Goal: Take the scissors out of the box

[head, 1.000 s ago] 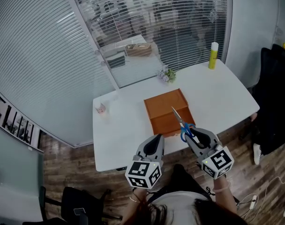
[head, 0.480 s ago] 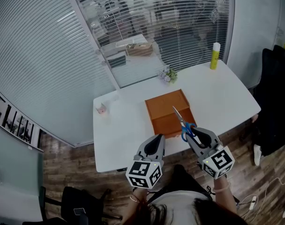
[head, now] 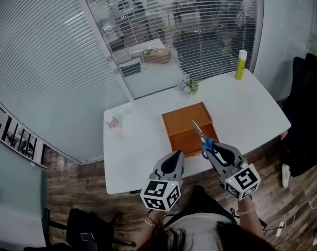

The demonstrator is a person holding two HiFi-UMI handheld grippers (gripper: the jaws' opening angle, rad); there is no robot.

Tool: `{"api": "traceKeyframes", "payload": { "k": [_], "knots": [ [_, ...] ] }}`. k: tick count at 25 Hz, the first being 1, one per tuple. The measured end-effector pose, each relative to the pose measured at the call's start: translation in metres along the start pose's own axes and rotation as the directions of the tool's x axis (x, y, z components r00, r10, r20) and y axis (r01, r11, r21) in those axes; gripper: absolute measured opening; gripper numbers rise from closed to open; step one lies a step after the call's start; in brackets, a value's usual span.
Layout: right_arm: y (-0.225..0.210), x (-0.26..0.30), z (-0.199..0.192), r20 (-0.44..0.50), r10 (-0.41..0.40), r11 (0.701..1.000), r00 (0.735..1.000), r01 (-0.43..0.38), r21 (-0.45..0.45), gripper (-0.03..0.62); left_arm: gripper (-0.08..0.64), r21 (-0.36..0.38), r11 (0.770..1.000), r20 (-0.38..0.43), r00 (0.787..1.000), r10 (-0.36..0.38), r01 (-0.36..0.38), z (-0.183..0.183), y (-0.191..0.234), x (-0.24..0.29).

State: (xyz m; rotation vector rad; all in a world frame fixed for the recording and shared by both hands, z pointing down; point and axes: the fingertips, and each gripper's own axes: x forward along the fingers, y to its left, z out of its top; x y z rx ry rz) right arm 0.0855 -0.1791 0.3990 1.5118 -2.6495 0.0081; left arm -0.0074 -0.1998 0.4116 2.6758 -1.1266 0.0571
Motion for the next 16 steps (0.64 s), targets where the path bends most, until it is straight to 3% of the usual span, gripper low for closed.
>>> {"api": "traceKeyframes", "payload": {
  "k": [16],
  "knots": [
    [-0.006, 0.008, -0.006, -0.022, 0.029, 0.999, 0.999, -0.029, -0.028, 0.110, 0.018, -0.009, 1.000, 0.007, 1.000, 0.006, -0.006, 0.000, 0.004, 0.015]
  ]
}}
